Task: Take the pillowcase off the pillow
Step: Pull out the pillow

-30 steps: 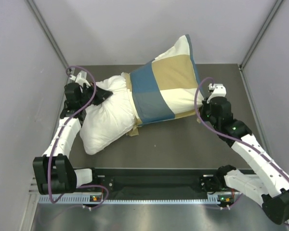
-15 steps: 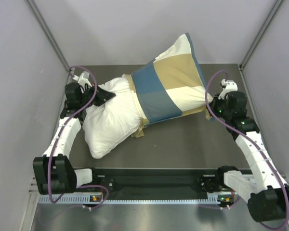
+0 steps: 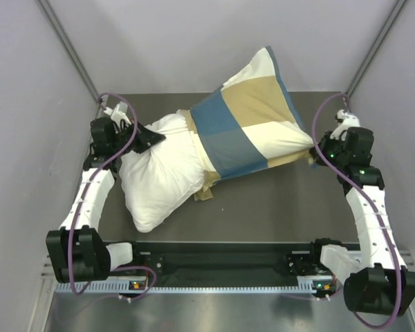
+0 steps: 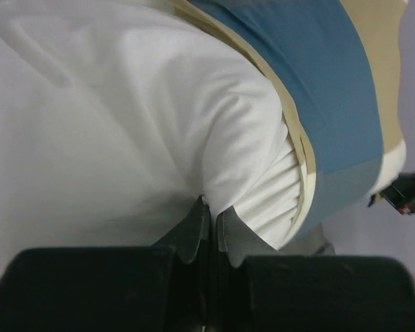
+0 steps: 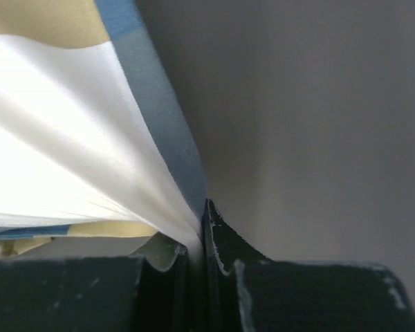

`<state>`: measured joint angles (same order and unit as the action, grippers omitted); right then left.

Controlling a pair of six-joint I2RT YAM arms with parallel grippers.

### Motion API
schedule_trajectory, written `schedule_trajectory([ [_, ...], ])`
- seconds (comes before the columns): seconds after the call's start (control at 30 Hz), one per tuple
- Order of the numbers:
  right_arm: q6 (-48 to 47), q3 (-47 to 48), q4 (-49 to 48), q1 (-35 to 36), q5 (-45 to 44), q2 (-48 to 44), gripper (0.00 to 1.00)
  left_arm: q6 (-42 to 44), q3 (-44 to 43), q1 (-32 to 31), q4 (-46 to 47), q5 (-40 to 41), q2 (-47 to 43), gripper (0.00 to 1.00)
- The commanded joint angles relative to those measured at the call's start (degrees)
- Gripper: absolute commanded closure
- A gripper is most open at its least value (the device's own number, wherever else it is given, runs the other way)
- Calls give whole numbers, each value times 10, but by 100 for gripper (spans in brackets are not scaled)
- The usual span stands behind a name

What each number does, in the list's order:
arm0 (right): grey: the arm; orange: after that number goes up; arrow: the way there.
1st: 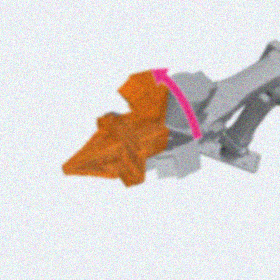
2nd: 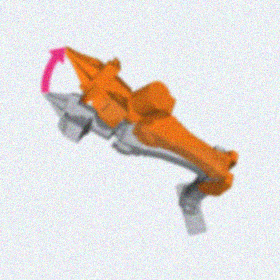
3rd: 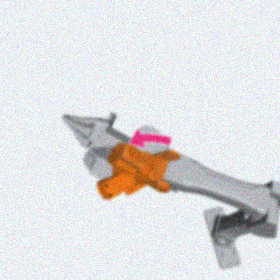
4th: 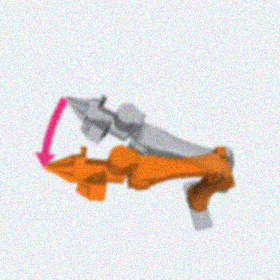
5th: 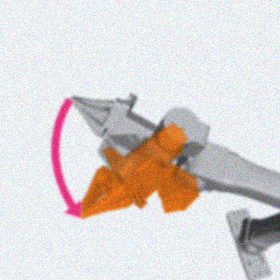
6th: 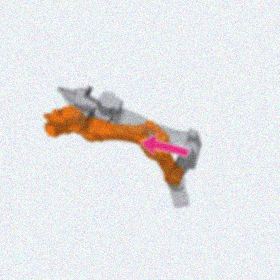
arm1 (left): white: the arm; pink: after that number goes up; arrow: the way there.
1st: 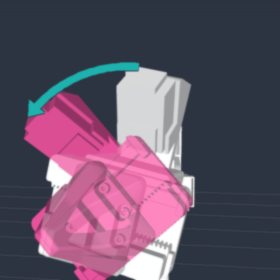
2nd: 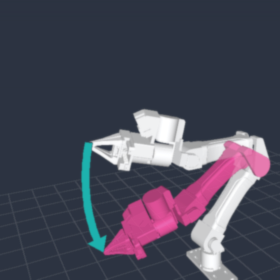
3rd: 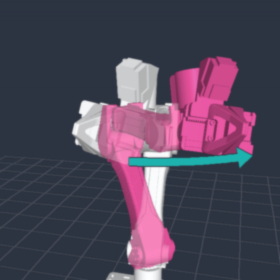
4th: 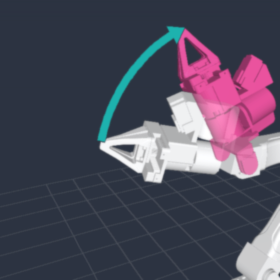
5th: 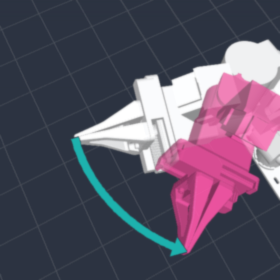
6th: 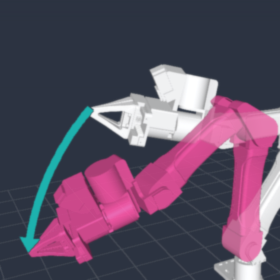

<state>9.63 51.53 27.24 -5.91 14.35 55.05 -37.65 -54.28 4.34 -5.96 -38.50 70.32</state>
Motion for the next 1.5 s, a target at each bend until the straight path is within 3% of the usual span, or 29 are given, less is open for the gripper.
schedule_trajectory([
  [0.0, -33, 71, -75, -141, -367, 2, 100, 79, -44, 134, 9, 265, -24, 100],
  [0.2, -30, 98, -71, -160, -355, 19, 100, 77, -79, 154, -13, 253, -19, 100],
  [0.33, -22, 93, -71, -157, -302, 14, 100, 72, -77, 153, 2, 191, -21, 100],
  [0.4, -17, 81, -74, -130, -266, 7, 100, 72, -66, 143, 21, 180, -23, 100],
  [0.53, -26, 86, -41, -35, -289, -3, 100, 98, -60, 93, 25, 170, -12, 100],
  [0.63, 0, 83, -17, 19, -251, -45, 100, 124, -72, 18, 23, 183, -3, 100],
  [0.67, 20, 81, -13, 54, -232, -57, 97, 126, -77, -17, 24, 187, 2, 100],
  [0.77, 72, 62, -6, 161, -185, -90, 76, 108, -93, -59, 25, 189, 30, 100],
  [0.8, 88, 51, -19, 189, -175, -93, 62, 102, -94, -63, 35, 188, 39, 100],
  [0.9, 151, -13, -101, 313, -170, -79, 40, 89, -90, -71, 40, 200, 46, 100],
  [0.93, 175, -51, -130, 373, -180, -72, 37, 92, -90, -73, 39, 205, 45, 100],
  [1.0, 191, -74, -179, 430, -195, -26, 31, 103, -90, -86, 31, 224, 37, 100],
  [1.13, 200, -63, -259, 569, -265, 87, 29, 152, -94, -140, -9, 293, 20, 100],
  [1.23, 213, -49, -309, 619, -286, 167, 27, 161, -97, -156, -28, 339, 16, 100],
  [1.43, 222, -19, -380, 647, -289, 254, 24, 187, -94, -156, -69, 415, 3, 100],
  [1.47, 220, -9, -390, 649, -287, 262, 14, 188, -93, -156, -71, 442, 3, 100],
])
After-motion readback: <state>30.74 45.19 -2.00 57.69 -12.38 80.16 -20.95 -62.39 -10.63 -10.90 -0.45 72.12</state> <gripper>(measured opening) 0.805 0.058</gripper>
